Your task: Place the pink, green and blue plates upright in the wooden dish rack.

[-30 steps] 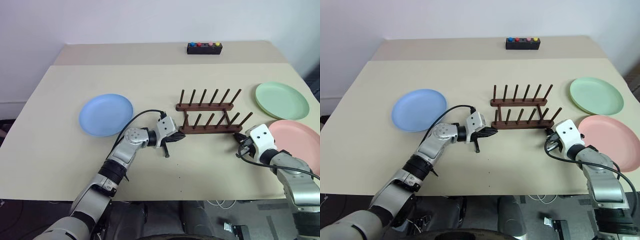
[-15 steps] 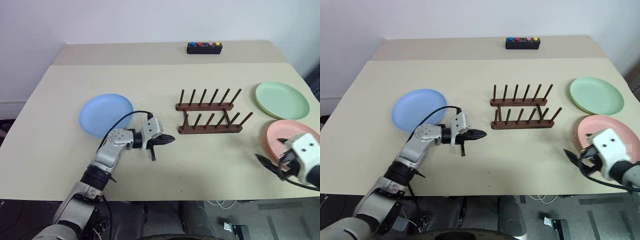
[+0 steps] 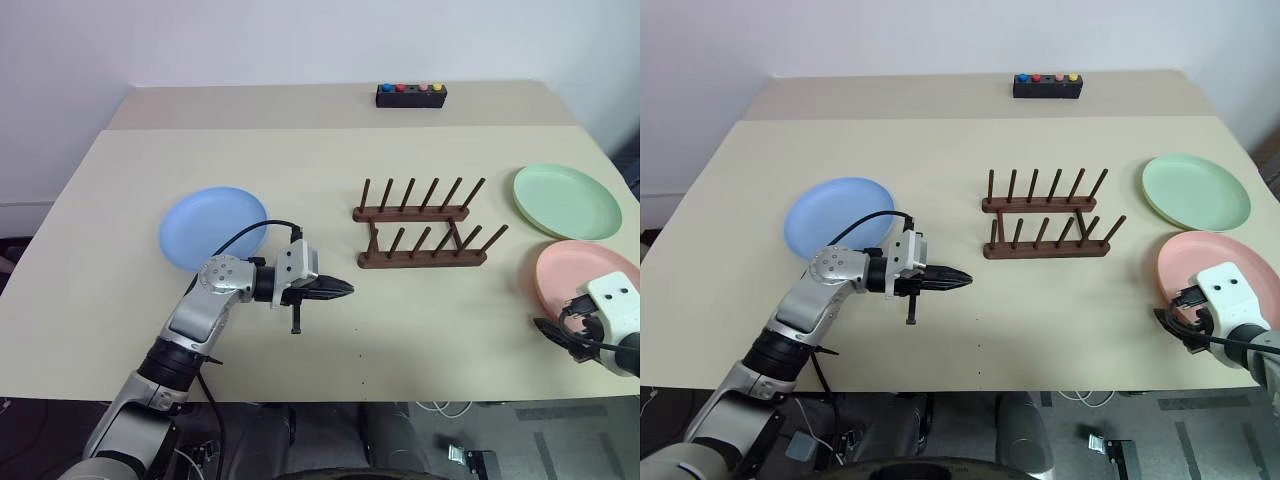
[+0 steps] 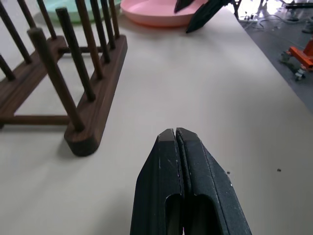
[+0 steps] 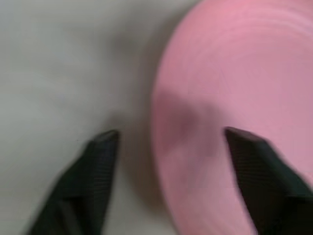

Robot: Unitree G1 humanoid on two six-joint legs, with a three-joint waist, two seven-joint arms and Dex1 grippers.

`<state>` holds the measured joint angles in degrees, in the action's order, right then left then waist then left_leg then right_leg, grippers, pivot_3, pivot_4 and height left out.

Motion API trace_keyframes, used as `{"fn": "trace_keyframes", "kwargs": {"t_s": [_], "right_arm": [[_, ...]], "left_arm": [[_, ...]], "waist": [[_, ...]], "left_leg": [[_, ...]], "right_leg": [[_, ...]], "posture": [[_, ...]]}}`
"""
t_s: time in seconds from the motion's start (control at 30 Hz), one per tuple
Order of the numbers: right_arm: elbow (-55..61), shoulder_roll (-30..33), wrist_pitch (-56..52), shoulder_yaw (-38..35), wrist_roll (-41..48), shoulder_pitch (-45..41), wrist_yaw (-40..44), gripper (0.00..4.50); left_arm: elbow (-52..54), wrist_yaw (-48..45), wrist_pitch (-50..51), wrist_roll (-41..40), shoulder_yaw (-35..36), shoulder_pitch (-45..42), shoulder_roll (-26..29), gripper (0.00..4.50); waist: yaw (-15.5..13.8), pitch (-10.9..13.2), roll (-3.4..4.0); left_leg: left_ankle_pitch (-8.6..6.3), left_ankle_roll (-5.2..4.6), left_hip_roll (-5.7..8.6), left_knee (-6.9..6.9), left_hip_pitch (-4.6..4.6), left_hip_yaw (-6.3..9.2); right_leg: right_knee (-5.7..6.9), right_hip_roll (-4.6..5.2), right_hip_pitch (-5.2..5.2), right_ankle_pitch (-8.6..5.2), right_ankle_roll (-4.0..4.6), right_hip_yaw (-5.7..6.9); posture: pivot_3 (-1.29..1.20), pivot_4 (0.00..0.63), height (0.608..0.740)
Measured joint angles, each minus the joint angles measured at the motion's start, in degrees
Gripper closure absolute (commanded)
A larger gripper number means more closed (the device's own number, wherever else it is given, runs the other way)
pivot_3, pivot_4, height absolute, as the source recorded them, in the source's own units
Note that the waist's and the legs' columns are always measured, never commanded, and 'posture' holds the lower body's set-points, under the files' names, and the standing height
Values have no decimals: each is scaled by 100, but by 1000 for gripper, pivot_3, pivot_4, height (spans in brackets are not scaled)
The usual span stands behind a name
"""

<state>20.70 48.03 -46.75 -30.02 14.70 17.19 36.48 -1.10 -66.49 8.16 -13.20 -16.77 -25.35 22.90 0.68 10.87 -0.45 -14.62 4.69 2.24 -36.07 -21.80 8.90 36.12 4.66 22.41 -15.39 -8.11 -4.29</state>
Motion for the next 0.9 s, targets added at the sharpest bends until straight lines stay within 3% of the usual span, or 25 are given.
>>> {"fn": "trace_keyframes", "kwargs": {"t_s": [0.13,0.17,0.4,0.63,0.73,0.9], "right_arm": [[174,-55,-138,17,-16,59,-130,4330],[289,-76,-154,-8,-31,63,-175,4428],[1142,-158,-434,-390,-65,533,-294,4428],[1896,-14,-584,-1497,-212,1080,38,4428],[2091,103,-543,-1941,-153,661,184,4428],[2111,385,226,-1854,381,-1195,213,4428]], "left_arm": [[6,32,-2,4,-6,46,9,4500],[5,36,-4,5,-9,48,10,4500],[-71,46,-90,14,-48,35,-62,4500],[-263,5,-246,21,-67,-43,-113,4500],[-370,-16,-265,23,-74,-128,-113,4500],[-462,-59,-304,24,-87,-207,-148,4500]], "waist": [[0,0,0],[0,0,0],[-14,0,-1],[13,0,-1],[17,1,-2],[15,3,-3]], "left_leg": [[0,0,0,-3,-1,0],[0,0,0,-4,-1,0],[0,0,1,-5,-9,2],[0,0,0,-5,-8,1],[0,-1,-1,-6,-7,0],[0,0,-4,0,-6,-1]], "right_leg": [[0,0,1,0,0,0],[1,0,0,0,0,1],[-1,0,3,-1,-1,1],[-1,-1,5,-1,-2,1],[0,-2,3,-1,-2,2],[0,-2,4,0,-1,5]], "posture": [[0,150,740],[0,150,740],[0,150,740],[0,150,740],[0,150,740],[0,150,740]]}}
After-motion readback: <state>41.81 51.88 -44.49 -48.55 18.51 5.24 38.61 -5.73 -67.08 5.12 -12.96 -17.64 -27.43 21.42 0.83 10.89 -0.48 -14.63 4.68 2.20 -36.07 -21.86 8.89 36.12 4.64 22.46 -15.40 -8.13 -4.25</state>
